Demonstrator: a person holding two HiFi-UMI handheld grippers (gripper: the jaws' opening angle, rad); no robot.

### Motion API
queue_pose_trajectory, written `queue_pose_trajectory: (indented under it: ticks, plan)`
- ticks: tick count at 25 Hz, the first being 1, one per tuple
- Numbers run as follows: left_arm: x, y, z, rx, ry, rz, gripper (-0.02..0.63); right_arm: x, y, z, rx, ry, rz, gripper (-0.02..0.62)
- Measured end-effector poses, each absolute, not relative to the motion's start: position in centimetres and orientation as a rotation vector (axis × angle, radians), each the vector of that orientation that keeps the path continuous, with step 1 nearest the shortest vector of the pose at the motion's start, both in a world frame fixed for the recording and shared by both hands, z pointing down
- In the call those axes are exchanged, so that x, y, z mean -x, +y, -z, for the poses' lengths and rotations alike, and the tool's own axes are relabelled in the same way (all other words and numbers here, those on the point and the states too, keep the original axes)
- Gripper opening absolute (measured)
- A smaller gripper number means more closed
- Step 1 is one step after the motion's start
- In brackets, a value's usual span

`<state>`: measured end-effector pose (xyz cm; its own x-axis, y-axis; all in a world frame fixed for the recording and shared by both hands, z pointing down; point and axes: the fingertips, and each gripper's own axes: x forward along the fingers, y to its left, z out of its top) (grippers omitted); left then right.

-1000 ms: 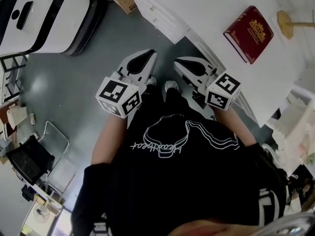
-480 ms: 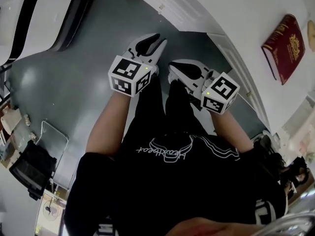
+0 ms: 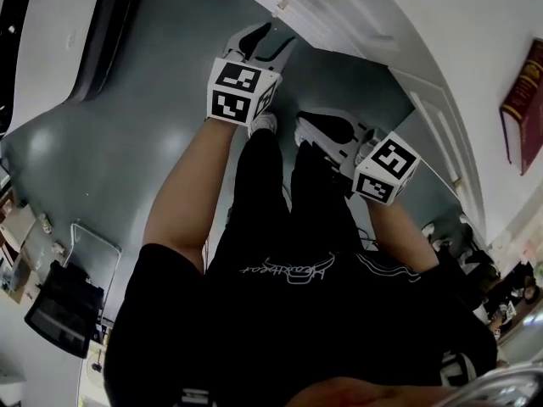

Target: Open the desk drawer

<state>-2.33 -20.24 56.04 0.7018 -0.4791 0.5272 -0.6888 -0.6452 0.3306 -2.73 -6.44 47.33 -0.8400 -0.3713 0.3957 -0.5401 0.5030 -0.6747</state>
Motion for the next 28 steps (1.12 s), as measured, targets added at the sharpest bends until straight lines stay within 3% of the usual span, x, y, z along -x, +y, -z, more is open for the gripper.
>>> queue_pose_trajectory:
  ticks: [11, 24, 26, 28]
  plan:
    - [0.6, -25.7, -65.1, -2.400, -0.859, -0.766, 0.198, 1.8, -7.5, -49.0, -0.852, -2.589, -1.212, 0.005]
    - [-0.1, -27.7, -67.2, -2.421, -0.857, -0.922, 0.192, 0.8, -8.7, -49.2, -0.879, -2.596, -1.237, 0.005]
    - [-0.2, -27.6, -67.4, -2.420, -0.857, -0.942, 0.177, 0.8, -8.7, -49.2, -0.870, -2.600, -1.234, 0.005]
    - [-0.3, -27.5, -67.5, -2.429, -0.862, -0.962, 0.121, 0.7, -8.6, -49.3, -0.862, -2.601, -1.232, 0.005]
